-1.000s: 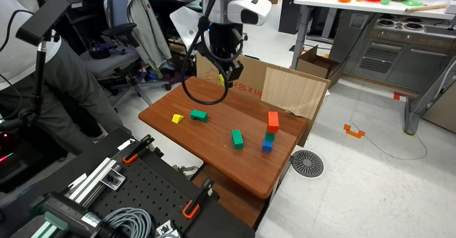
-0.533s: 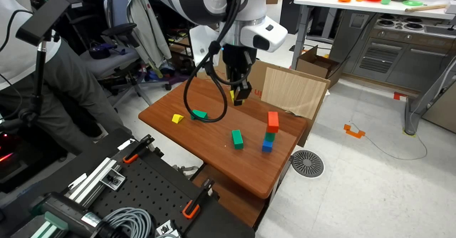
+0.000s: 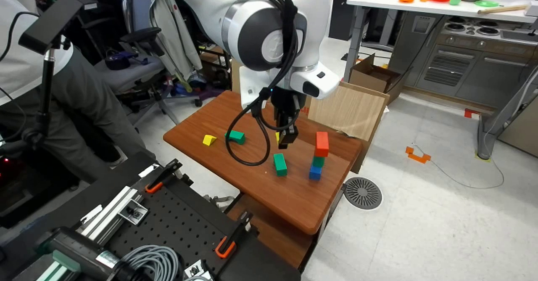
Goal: Pick up the yellow block and put it on the green block on the left side of the table
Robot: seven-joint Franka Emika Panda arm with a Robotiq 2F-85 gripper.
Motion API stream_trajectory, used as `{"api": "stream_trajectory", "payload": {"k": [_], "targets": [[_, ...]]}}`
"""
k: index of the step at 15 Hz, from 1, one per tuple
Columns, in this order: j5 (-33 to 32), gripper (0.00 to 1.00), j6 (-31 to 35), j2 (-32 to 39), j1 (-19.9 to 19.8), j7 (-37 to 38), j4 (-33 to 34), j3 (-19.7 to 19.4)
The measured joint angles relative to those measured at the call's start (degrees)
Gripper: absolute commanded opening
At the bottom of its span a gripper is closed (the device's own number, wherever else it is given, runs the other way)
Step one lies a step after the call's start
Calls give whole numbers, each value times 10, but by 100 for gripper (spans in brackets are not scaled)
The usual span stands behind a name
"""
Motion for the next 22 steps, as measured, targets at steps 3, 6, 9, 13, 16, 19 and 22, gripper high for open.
{"api": "stream_trajectory", "payload": {"k": [3, 6, 9, 13, 16, 19, 22], "targets": [[0, 8, 0, 31, 1, 12, 18, 0], [0, 8, 1, 57, 5, 22, 35, -3], [-2, 8, 2, 78, 10, 30, 46, -5], [-3, 8, 2, 102, 20, 40, 56, -11], [-5, 8, 2, 115, 26, 45, 63, -17], [-6, 8, 2, 126, 31, 47, 70, -20], [-7, 8, 2, 132, 35, 47, 75, -20]]}}
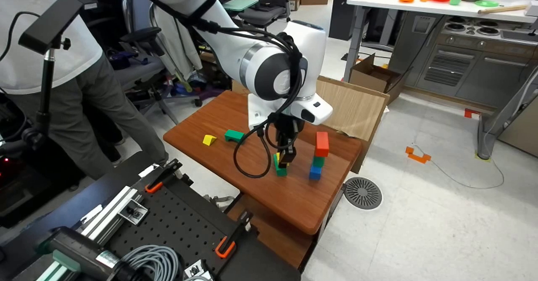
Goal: Pick up the yellow block and put it on the green block on the left side of the table
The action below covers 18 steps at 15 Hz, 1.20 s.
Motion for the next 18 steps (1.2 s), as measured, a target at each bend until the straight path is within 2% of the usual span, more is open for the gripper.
{"api": "stream_trajectory", "payload": {"k": [2, 3, 4, 10, 15, 18], "targets": [[-1, 8, 0, 1, 4, 0, 2, 0], [-1, 58, 0, 1, 6, 0, 3, 0], [-1, 59, 0, 1, 8, 0, 4, 0], [-7, 99, 0, 1, 10, 0, 5, -3], [-16, 100, 7, -12, 11, -12, 3, -4], [-60, 100, 14, -71, 18, -54, -31, -4]]}}
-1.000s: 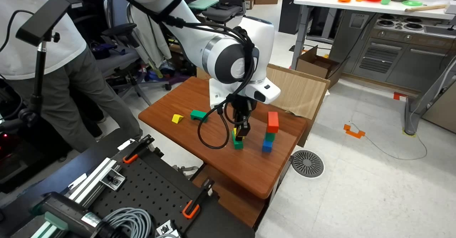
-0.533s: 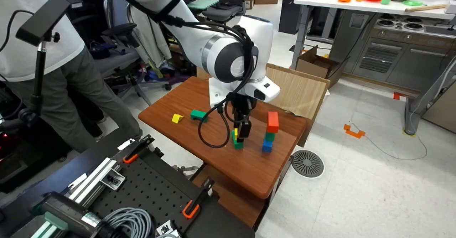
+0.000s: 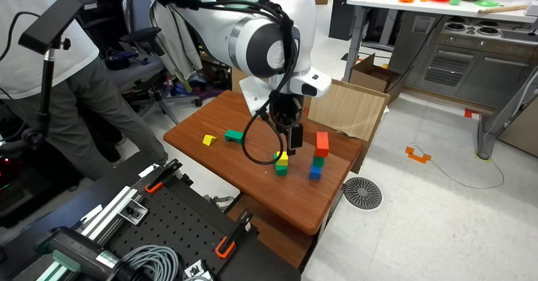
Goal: Pick up the yellow block and put it on the green block on the left side of the table
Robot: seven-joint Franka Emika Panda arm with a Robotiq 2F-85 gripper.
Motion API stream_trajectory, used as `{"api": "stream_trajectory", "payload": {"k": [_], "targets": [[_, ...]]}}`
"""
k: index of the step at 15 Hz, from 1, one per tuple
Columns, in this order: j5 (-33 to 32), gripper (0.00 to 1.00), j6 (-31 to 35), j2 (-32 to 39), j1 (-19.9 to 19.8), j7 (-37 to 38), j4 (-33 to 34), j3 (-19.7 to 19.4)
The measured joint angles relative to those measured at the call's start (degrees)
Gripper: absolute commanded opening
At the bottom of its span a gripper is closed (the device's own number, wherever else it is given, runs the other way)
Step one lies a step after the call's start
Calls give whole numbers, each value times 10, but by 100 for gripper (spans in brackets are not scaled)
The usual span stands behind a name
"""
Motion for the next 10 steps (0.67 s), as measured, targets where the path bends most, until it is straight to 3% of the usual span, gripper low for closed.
{"api": "stream_trajectory", "payload": {"k": [7, 10], "targets": [[-59, 100, 10, -226, 6, -125, -170, 33], [-59, 100, 8, -246, 4, -126, -184, 39]]}}
